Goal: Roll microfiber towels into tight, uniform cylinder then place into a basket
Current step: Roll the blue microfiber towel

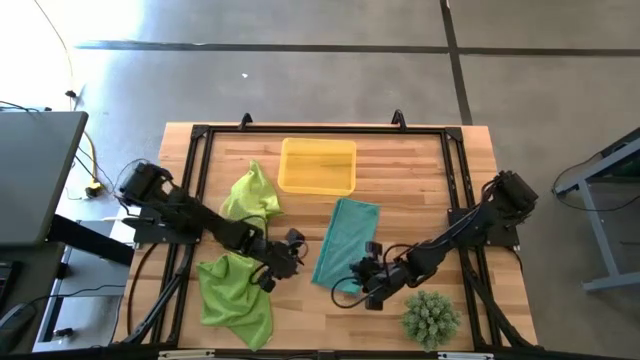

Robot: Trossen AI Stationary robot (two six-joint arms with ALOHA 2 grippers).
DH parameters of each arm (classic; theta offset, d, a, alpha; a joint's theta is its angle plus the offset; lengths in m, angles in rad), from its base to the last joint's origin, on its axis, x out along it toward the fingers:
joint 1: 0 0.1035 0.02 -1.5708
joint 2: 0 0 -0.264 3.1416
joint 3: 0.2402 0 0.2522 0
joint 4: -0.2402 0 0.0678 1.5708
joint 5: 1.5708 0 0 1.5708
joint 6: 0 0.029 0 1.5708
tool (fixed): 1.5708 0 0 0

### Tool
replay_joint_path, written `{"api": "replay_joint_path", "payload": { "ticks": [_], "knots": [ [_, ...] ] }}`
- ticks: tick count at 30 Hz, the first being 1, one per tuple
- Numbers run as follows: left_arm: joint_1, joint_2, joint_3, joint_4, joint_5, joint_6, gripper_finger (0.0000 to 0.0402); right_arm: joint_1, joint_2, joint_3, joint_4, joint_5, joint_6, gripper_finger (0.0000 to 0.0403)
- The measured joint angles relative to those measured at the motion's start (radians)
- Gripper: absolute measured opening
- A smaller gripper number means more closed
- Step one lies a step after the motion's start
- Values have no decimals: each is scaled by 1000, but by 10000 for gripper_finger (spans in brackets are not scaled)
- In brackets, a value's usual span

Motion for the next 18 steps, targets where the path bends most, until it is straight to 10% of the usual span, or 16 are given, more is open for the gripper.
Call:
{"api": "replay_joint_path", "payload": {
  "ticks": [18],
  "knots": [
    [-18, 188, 159, 15, -116, 358, 164, 96, 2, 1, 8, -43, 43, 136]
  ]
}}
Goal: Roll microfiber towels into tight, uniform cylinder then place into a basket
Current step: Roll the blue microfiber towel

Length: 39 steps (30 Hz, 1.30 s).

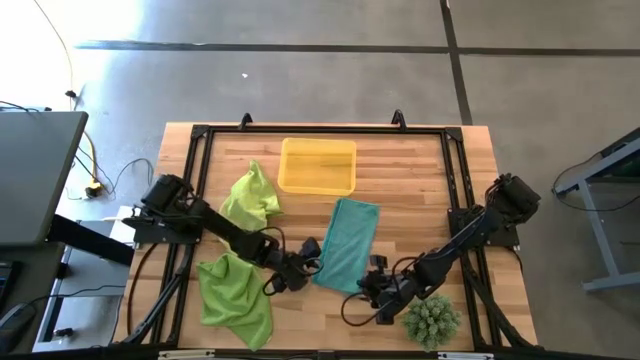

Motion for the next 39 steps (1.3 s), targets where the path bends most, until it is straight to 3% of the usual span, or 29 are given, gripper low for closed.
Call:
{"api": "replay_joint_path", "payload": {
  "ticks": [12, 22, 29, 33, 39],
  "knots": [
    [1, 3, 0, 75, 44, -45, 164, -7, 49, 0, 0, -2, -224, 135],
    [-5, 2, 0, 110, 66, -139, 165, -14, 120, 0, 1, 42, -278, 135],
    [-31, 2, 0, 110, 69, -213, 163, -12, 153, 2, 8, 66, -224, 134],
    [-46, 2, 0, 110, 65, -277, 163, -11, 155, 2, 9, 70, -199, 114],
    [-61, 1, 0, 111, 14, -304, 163, -12, 156, 2, 10, 43, -199, 49]
  ]
}}
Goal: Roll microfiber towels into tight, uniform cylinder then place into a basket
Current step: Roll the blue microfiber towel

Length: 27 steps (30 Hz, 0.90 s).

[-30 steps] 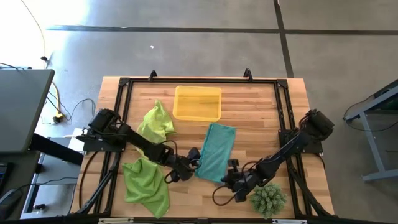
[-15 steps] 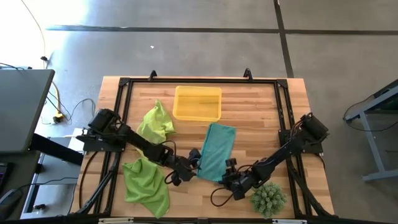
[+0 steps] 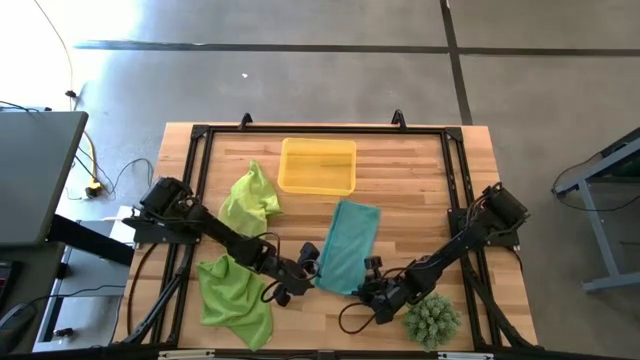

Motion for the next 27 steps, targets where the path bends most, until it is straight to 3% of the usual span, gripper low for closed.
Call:
{"api": "replay_joint_path", "payload": {
  "ticks": [4, 8, 15, 27],
  "knots": [
    [0, 0, 0, 0, 0, 6, 163, -1, 1, 0, -1, -6, -1, 7],
    [0, -1, 0, 0, -22, -1, 163, -1, 1, 0, -4, -6, 21, 9],
    [-11, -1, 1, 55, -89, -140, 163, -2, -8, -1, -10, -10, 29, 3],
    [-24, -1, 1, 49, -114, 182, 163, -29, -88, -6, -159, 50, 179, 1]
  ]
}}
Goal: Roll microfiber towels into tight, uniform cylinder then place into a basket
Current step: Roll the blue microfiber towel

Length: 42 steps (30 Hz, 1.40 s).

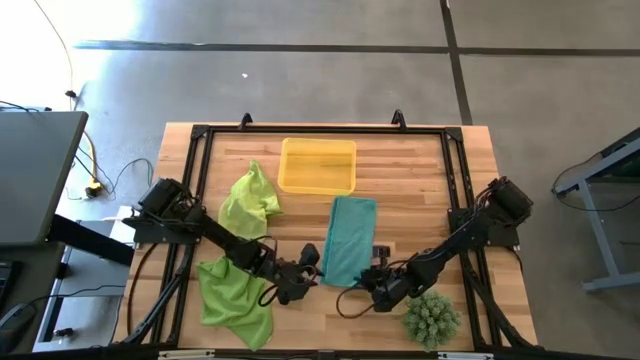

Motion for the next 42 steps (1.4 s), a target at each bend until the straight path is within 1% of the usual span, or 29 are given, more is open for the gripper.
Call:
{"api": "replay_joint_path", "payload": {
  "ticks": [1, 2, 4, 5, 7, 11, 16, 19, 22, 26, 29, 32, 34, 38, 42],
  "knots": [
    [6, 0, 0, -7, 1, 27, 163, -5, 0, 0, 4, -1, 4, 1],
    [13, 0, 0, -17, 27, 35, 163, -11, 0, 0, 5, -2, 5, 1],
    [23, -10, 0, -30, 118, 28, 163, -23, 0, 0, 8, -10, 8, 1],
    [24, -23, 0, -33, 126, 30, 163, -30, 0, 0, 10, -22, 19, 1],
    [23, -29, 5, -12, 121, 65, 163, -43, 0, 0, 16, -49, 48, 1],
    [29, 0, -2, -59, 89, 167, 163, -61, -1, 2, 28, -112, 112, 1],
    [52, 50, 4, -38, 60, 262, 163, -69, -2, 2, 55, -137, 177, 0],
    [56, 73, 8, -24, 44, 314, 163, -69, -2, 2, 68, -137, 189, 0],
    [58, 81, 18, -22, 50, 337, 163, -69, -2, 2, 70, -137, 189, 0],
    [67, 85, 35, -35, 124, 355, 163, -73, -2, 2, 78, -136, 189, 0],
    [73, 86, 40, -34, 138, 367, 162, -73, -2, 3, 81, -135, 189, 0],
    [85, 87, 40, -37, 150, 320, 149, -73, -3, 3, 89, -135, 189, 0],
    [92, 88, 40, -36, 153, 256, 131, -72, -3, 3, 98, -135, 191, 0],
    [100, 91, 40, -35, 187, 132, 79, -72, -3, 3, 122, -134, 207, 0],
    [99, 93, 40, -36, 192, -47, 21, -72, -3, 3, 129, -138, 241, 0]
  ]
}}
